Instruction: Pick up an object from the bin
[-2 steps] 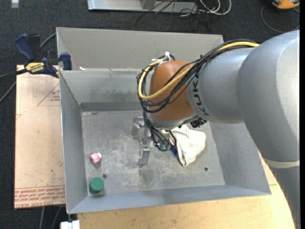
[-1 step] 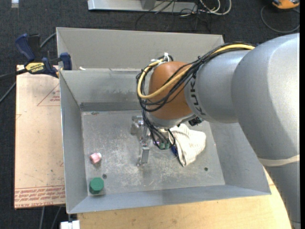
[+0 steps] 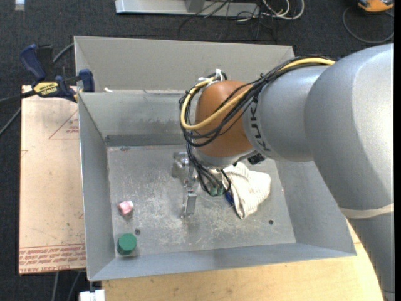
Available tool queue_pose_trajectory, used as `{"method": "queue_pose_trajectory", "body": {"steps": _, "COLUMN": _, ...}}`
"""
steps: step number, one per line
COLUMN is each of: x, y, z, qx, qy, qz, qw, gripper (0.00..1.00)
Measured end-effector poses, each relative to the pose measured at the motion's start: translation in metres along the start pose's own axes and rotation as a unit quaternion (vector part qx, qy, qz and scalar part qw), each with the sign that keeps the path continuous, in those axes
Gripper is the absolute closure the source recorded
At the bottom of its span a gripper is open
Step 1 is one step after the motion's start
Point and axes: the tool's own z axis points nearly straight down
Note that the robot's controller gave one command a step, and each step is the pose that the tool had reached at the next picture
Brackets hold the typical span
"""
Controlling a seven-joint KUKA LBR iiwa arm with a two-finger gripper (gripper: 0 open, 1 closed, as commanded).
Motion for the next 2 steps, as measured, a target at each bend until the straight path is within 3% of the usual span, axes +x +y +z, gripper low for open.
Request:
{"method": "queue_pose_trajectory", "body": {"steps": 1, "x": -0.012, "y": -0.018, "z": 0.0, "qx": 0.0, "qy": -0.0018, "qz": -0.015, "qw": 0.9999, "gripper": 0.0}}
{"method": "queue_pose_trajectory", "body": {"steps": 2, "x": -0.028, "y": -0.014, "z": 0.0, "qx": -0.001, "qy": -0.0026, "qz": -0.013, "qw": 0.9999, "gripper": 0.0}}
